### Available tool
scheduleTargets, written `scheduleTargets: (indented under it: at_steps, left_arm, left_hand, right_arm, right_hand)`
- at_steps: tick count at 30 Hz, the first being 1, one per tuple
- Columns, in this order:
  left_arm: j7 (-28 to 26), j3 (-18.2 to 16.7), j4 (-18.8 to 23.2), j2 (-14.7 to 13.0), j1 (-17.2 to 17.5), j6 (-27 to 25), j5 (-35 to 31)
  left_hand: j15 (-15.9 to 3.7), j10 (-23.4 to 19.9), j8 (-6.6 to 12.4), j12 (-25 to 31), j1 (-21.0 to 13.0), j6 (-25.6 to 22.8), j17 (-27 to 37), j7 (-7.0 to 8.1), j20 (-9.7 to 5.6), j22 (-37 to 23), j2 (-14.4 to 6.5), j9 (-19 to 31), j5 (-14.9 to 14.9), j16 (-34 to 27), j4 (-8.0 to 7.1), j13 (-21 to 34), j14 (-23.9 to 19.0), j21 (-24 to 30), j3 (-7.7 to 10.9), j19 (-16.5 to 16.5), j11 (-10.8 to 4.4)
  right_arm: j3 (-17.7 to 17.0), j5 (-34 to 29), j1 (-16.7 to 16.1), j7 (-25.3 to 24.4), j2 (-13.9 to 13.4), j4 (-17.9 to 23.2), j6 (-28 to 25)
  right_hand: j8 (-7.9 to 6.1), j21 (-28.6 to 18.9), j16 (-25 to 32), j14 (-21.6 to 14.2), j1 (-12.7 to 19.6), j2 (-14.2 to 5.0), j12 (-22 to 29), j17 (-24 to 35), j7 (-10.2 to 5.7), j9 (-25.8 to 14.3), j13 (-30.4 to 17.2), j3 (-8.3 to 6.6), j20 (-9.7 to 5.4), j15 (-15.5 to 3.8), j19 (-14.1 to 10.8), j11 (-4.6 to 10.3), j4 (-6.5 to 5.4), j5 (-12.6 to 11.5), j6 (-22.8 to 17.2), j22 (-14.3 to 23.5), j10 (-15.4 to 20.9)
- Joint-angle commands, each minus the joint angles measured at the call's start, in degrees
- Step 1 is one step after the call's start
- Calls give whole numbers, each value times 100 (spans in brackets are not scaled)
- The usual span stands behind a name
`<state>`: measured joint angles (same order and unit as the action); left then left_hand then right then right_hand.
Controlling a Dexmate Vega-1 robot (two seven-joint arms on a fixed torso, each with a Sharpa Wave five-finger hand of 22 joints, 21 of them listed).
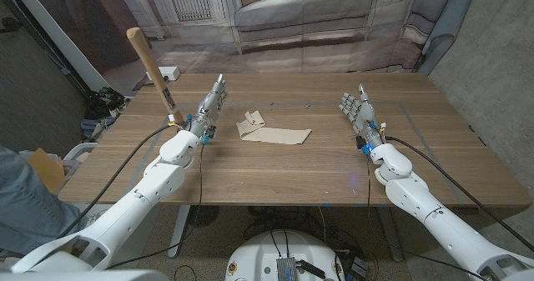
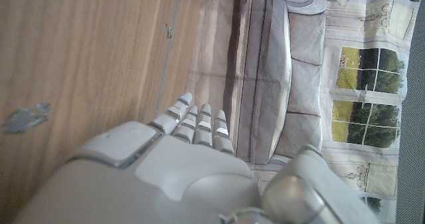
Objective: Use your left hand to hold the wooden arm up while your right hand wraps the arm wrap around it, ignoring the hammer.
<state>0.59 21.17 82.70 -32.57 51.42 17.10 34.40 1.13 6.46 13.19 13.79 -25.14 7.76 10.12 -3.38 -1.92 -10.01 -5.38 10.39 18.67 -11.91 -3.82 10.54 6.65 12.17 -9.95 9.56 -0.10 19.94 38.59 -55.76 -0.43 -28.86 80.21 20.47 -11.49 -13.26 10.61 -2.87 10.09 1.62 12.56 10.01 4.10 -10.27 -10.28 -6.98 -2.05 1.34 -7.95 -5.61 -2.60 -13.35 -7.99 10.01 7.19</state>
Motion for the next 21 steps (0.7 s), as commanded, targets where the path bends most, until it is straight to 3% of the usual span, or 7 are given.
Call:
scheduleTargets:
  at_steps: [1, 21]
  left_arm:
    - [-424, -29, 834, -323, 501, -132, -321]
    - [-511, -295, 1425, -690, 1475, 232, -369]
  left_hand:
    - [-9, -78, 55, 31, -118, -91, 16, -5, -110, -25, -1, 20, -8, -41, 60, 10, -84, 5, 11, 238, 4]
    - [-16, -409, 94, 55, -449, -442, 14, 16, -40, -31, -110, 22, -111, -47, 221, 12, -387, 30, 116, 46, -20]
  right_arm:
    - [-3, 98, -7, 132, 46, -95, 42]
    - [5, -74, -185, -75, -88, 287, -5]
  right_hand:
    - [-32, 9, 27, -48, 62, -14, 21, 32, -16, -33, -28, -11, -150, 30, -14, -1, 43, -31, -72, 31, 44]
    - [-25, 39, 20, -51, 106, -45, 16, 35, -27, -35, -30, -22, -128, 37, -10, -15, 71, -17, -98, 34, 57]
